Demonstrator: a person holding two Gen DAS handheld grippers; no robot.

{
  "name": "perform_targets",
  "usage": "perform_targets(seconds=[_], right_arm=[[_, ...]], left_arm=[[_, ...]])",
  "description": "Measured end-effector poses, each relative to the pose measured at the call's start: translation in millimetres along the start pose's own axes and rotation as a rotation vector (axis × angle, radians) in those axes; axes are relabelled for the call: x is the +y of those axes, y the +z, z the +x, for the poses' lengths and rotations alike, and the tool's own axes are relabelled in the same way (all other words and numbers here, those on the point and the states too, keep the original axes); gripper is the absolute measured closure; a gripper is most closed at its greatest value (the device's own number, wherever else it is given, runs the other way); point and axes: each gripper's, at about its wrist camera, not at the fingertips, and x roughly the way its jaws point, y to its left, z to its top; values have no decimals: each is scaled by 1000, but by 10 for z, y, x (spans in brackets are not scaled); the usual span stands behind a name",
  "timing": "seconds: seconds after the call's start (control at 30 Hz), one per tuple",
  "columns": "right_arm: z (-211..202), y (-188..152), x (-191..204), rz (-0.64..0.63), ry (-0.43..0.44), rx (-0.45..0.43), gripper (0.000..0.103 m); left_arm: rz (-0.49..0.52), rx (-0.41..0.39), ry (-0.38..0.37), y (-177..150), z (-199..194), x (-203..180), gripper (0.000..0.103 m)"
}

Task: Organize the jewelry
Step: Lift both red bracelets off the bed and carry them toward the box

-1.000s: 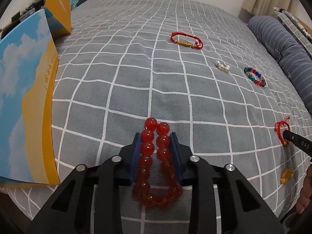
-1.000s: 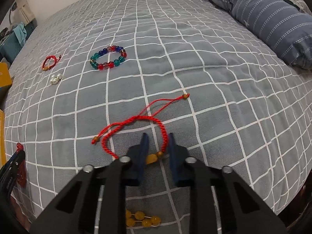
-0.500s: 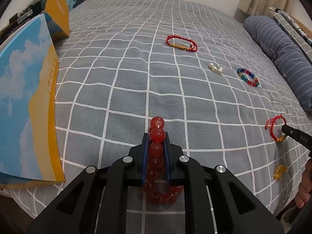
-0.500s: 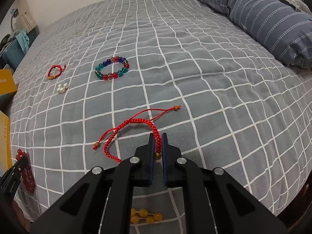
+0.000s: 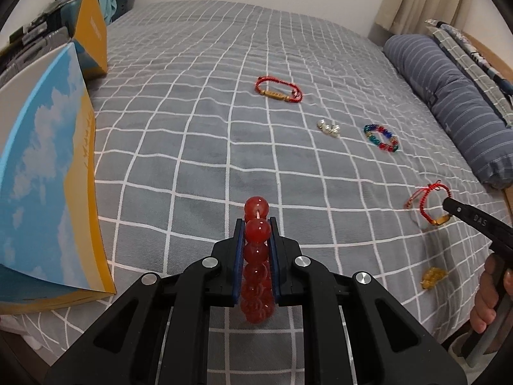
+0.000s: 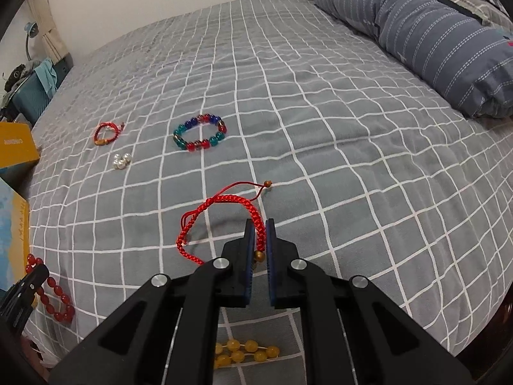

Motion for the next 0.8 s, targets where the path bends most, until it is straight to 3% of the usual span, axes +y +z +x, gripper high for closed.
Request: perform_targets(seconds=[0.33, 0.8], right_arm=[[-130, 26, 68, 0, -7, -43, 97], [-419, 59, 225, -35, -12, -111, 97]], left_arm=[[4, -43, -23, 45, -207, 11, 90], [24, -104, 10, 176, -469, -24, 90]])
